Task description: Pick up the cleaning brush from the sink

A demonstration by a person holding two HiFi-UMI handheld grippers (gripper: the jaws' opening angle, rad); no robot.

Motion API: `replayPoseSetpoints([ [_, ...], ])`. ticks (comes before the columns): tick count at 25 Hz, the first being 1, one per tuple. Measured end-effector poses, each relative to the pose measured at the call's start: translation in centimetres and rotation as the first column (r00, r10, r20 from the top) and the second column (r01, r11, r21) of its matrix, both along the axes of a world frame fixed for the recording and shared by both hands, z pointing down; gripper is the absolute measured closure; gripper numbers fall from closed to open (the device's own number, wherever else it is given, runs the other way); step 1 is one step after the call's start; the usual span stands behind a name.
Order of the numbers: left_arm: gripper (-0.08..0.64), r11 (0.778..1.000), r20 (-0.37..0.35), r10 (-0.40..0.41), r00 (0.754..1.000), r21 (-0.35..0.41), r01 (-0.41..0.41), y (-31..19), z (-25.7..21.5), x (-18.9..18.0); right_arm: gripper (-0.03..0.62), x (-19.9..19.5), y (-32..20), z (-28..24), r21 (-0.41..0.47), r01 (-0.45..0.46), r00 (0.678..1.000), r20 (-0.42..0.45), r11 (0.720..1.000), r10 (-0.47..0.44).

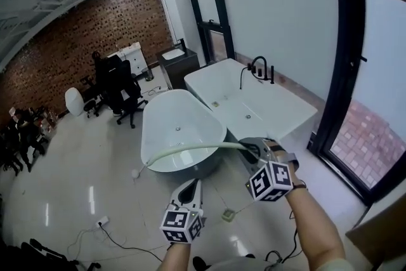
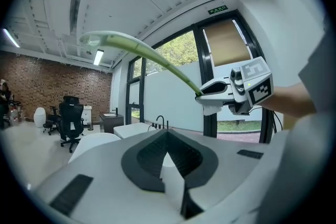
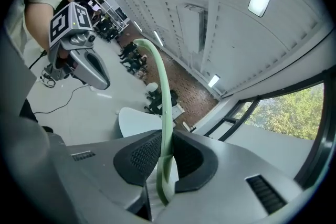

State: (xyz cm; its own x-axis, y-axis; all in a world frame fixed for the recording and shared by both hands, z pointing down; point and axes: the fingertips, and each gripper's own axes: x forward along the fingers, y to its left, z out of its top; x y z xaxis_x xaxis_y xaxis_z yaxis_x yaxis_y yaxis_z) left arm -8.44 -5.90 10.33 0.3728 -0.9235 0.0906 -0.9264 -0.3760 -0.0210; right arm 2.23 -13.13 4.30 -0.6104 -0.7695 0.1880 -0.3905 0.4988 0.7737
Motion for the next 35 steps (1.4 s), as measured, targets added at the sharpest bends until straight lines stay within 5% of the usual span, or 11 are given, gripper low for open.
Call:
replayPoseSetpoints([
  [17, 0.569, 1.000, 0.028, -0.018, 0.999, -0.018, 0.019, 0.7, 1.4, 1.3, 0.549, 0.2, -1.5, 0.5, -0.080, -0.012, 0.989, 0.144, 0.997, 0.024],
  [35, 0.569, 1.000, 0.004, -0.001, 1.000, -0.005, 0.001, 0.2, 1.6, 4.0, 0.549, 2.9, -2.2, 0.0, -0.118, -0.049, 0.978, 0.194, 0.992, 0.072],
])
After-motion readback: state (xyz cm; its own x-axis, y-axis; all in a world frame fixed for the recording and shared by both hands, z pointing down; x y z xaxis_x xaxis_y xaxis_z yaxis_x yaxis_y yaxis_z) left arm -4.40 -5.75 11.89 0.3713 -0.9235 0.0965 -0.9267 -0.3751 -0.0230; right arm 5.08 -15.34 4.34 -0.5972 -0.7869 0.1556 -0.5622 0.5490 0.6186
